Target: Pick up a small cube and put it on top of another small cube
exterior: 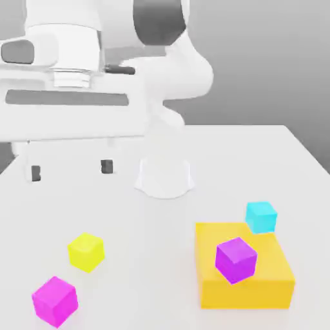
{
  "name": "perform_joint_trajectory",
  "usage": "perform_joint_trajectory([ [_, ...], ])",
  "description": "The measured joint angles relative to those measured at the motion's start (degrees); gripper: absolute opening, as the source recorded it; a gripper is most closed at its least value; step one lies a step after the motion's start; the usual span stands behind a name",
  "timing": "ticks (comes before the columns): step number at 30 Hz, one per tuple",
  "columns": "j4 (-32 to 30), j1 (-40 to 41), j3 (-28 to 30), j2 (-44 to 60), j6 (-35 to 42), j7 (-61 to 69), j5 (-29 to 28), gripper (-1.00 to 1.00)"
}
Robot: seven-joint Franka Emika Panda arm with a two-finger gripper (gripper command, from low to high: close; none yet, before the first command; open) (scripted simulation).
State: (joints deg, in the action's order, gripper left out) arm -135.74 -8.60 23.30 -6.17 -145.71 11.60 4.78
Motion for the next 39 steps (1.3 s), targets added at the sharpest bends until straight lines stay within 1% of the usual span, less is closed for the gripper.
perform_joint_trajectory([
  [4, -0.6, 1.9, 1.0, 7.2, -2.2, 11.8, 3.8, 0.0],
  [10, -1.5, 6.5, -0.5, 17.8, -5.5, 28.5, 8.0, 0.0],
  [13, -1.8, 9.6, -2.2, 22.9, -7.5, 35.5, 9.4, 0.0],
  [17, -0.3, 13.3, -6.6, 30.5, -12.7, 40.6, 14.6, 0.0],
  [18, 0.1, 14.2, -7.6, 32.2, -14.0, 41.3, 15.5, -1.0],
  [24, 0.3, 14.6, -8.2, 33.1, -14.6, 41.6, 15.9, -1.0],
  [27, -0.5, 13.3, -6.4, 29.8, -12.0, 40.2, 14.0, -1.0],
  [30, -1.8, 10.9, -3.4, 24.3, -8.1, 37.0, 9.5, -1.0],
  [31, -2.3, 9.5, -3.8, 22.2, -6.8, 36.7, 7.9, -1.0],
  [36, -5.1, 1.7, -9.7, 12.3, -0.4, 37.9, 1.8, -1.0],
  [39, -6.8, -6.9, -14.1, 5.7, 4.2, 39.6, -1.7, -1.0],
])
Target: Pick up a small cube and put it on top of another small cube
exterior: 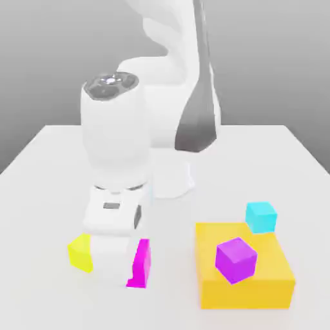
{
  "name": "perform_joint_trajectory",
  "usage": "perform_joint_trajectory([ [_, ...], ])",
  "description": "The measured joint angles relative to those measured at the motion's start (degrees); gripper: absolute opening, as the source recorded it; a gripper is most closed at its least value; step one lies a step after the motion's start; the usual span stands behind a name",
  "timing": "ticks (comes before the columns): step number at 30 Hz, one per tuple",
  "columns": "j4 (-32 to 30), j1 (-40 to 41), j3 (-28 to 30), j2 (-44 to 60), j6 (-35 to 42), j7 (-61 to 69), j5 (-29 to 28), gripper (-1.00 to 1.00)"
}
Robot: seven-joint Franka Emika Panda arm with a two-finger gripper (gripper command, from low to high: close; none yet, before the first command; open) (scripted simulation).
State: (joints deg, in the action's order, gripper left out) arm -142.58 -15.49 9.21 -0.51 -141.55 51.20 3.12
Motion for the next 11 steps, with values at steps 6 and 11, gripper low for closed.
perform_joint_trajectory([
  [6, -3.4, -6.2, -4.1, -4.1, 0.3, 2.6, -3.7, -1.0],
  [11, -4.4, -6.5, -4.1, -1.0, -3.8, 3.0, -3.3, 1.0],
])
